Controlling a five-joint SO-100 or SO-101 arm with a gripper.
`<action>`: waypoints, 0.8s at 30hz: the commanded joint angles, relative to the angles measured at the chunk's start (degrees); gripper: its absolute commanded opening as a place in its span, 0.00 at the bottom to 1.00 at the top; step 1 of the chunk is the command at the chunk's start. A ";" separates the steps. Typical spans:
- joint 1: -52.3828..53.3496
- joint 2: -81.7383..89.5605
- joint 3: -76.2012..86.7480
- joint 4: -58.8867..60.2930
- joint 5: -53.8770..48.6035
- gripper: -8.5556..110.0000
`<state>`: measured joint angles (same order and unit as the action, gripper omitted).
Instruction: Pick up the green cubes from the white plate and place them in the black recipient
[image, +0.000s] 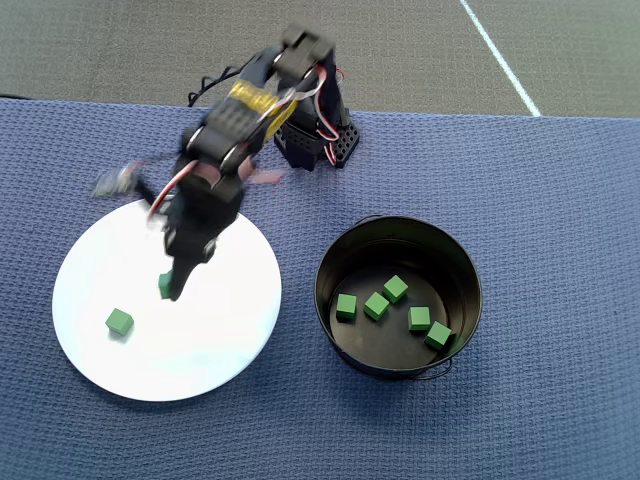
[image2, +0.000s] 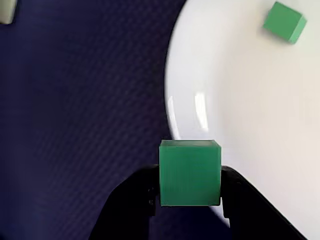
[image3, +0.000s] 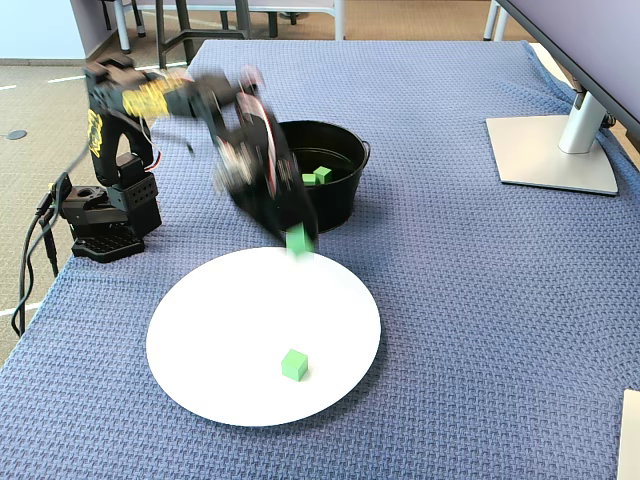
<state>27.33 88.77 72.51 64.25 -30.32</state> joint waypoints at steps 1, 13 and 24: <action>-11.16 15.47 2.29 5.01 10.63 0.07; -48.34 19.25 24.08 -0.62 30.06 0.07; -35.95 22.24 12.04 9.32 4.48 0.47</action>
<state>-18.02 107.58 91.76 71.63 -14.77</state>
